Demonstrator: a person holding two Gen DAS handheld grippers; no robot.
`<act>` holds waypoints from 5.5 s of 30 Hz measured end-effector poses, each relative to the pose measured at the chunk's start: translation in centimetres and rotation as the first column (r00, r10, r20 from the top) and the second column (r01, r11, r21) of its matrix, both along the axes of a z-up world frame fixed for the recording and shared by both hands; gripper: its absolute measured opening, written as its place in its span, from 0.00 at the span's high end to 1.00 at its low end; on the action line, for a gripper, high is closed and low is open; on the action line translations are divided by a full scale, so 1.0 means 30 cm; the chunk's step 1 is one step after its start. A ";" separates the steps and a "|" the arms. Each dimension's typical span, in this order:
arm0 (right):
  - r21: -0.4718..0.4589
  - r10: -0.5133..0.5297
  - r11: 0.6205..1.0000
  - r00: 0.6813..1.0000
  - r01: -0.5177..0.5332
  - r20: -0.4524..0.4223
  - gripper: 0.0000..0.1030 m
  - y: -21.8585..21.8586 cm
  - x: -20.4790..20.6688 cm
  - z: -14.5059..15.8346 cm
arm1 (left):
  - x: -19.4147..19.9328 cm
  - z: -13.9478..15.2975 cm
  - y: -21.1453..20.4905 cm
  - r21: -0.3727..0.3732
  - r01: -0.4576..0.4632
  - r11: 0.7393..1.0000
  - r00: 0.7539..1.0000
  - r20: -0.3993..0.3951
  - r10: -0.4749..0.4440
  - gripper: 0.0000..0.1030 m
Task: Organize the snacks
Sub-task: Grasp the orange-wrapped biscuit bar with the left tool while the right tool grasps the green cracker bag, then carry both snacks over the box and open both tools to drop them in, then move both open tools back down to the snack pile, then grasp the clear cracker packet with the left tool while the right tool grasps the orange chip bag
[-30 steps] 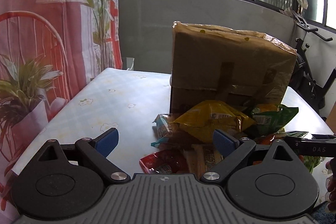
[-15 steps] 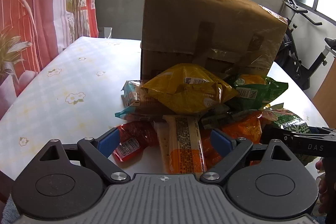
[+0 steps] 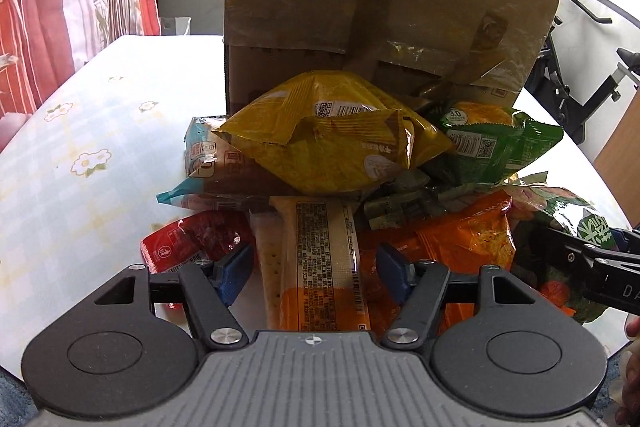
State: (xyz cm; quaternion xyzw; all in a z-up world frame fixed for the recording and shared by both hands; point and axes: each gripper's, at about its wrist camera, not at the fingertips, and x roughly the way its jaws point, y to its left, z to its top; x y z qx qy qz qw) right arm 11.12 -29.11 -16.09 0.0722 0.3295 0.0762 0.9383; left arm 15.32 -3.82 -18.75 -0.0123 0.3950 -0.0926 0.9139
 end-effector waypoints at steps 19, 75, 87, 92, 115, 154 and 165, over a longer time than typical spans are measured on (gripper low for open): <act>0.012 -0.007 1.000 1.000 0.007 -0.016 0.25 0.001 0.000 0.008 | -0.075 0.060 0.065 0.021 -0.018 1.000 1.000 0.021 0.017 0.62; -0.065 0.021 0.998 0.881 0.011 0.473 0.28 0.026 0.533 0.555 | 0.491 0.612 -0.039 -0.069 -0.001 0.998 0.914 0.406 0.029 0.62; -0.030 0.038 0.999 0.943 -0.030 0.332 0.11 0.045 0.695 0.471 | 0.612 0.545 -0.052 0.009 -0.034 0.999 0.918 0.396 0.028 0.32; -0.006 0.044 0.999 0.934 -0.045 0.354 0.10 0.023 0.608 0.500 | 0.547 0.571 -0.005 0.002 -0.001 1.000 0.932 0.362 0.001 0.32; 0.161 0.021 0.984 0.958 -0.070 0.286 0.00 0.055 0.070 0.304 | 0.020 0.499 0.255 -0.082 -0.011 0.997 0.928 0.371 0.041 0.32; 0.150 0.033 0.988 0.999 -0.027 -0.041 0.41 0.060 0.027 -0.011 | -0.054 0.037 0.093 -0.033 0.067 0.997 0.998 0.015 -0.066 0.40; 0.163 0.023 0.986 0.999 -0.018 -0.030 0.41 0.037 0.027 -0.019 | 0.059 -0.031 -0.012 0.076 0.071 0.995 0.997 -0.028 -0.069 0.47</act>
